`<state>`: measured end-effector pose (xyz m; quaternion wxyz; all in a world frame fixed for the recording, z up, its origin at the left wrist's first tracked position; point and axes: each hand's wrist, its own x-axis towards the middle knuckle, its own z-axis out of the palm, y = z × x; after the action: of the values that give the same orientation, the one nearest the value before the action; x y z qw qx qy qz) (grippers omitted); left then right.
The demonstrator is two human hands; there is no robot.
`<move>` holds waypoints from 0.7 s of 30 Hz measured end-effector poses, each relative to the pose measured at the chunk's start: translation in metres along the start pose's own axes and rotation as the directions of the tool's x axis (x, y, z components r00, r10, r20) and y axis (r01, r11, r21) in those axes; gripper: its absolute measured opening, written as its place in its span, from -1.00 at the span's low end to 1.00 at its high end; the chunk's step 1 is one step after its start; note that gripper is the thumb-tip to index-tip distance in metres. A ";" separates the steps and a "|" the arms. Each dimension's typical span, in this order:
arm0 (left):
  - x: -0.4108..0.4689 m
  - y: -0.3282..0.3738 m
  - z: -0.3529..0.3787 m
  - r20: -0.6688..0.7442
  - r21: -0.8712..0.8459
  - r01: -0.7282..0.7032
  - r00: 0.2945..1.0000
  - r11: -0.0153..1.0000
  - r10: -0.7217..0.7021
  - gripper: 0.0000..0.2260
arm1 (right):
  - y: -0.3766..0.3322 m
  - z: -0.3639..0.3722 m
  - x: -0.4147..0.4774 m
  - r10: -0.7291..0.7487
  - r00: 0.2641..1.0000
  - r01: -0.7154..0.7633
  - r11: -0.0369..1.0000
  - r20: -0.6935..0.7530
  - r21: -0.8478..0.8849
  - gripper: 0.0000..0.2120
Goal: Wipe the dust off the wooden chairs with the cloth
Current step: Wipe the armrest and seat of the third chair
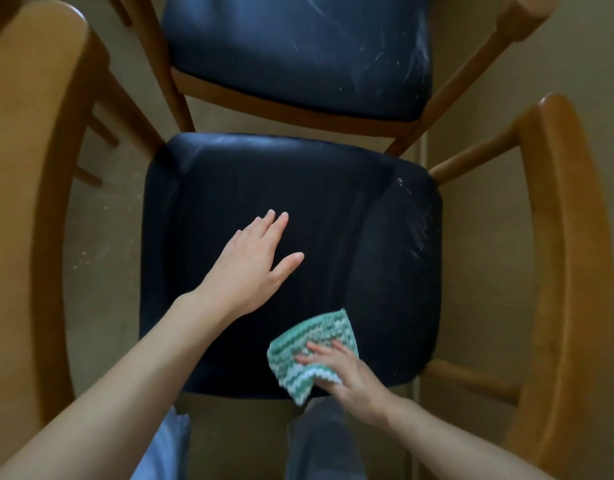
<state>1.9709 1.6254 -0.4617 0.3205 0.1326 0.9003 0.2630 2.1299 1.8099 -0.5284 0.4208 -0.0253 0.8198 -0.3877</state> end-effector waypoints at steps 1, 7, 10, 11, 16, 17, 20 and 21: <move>-0.002 0.000 0.000 -0.002 -0.006 0.002 1.000 1.000 -0.002 -0.42 | -0.001 0.002 -0.006 0.037 0.998 -0.036 0.999 0.050 -0.018 -0.63; -0.006 -0.005 0.000 0.045 -0.010 0.032 0.998 0.999 -0.032 -0.41 | 0.001 -0.006 -0.016 0.095 0.976 -0.068 0.988 0.195 -0.141 -0.65; -0.002 -0.005 0.000 0.048 -0.010 0.021 0.999 1.000 -0.020 -0.42 | 0.003 -0.003 -0.023 0.191 0.950 -0.164 0.979 0.249 -0.123 -0.64; 0.000 -0.004 -0.001 0.046 -0.012 0.015 0.999 1.000 -0.015 -0.42 | 0.003 -0.002 -0.023 0.223 0.937 -0.204 0.974 0.269 -0.097 -0.66; 0.003 0.002 -0.005 0.025 -0.014 -0.004 1.000 1.000 0.004 -0.42 | 0.007 -0.008 -0.027 0.365 0.870 -0.363 0.929 0.332 -0.069 -0.73; 0.003 0.003 -0.005 0.023 -0.015 -0.007 1.000 1.000 0.008 -0.42 | 0.009 -0.009 -0.026 0.379 0.865 -0.393 0.919 0.329 -0.028 -0.77; 0.003 0.003 -0.006 0.019 -0.031 -0.012 1.000 0.999 0.012 -0.42 | 0.005 -0.025 -0.021 0.384 0.881 -0.463 0.822 0.277 0.332 -0.85; 0.003 0.003 -0.005 0.019 -0.036 -0.010 1.000 0.999 0.011 -0.42 | -0.001 -0.038 -0.018 0.381 0.891 -0.454 0.767 0.247 0.453 -0.84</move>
<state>1.9655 1.6270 -0.4587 0.3302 0.1342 0.8915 0.2796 2.1140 1.8389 -0.5022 0.5449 0.2402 0.6443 -0.4798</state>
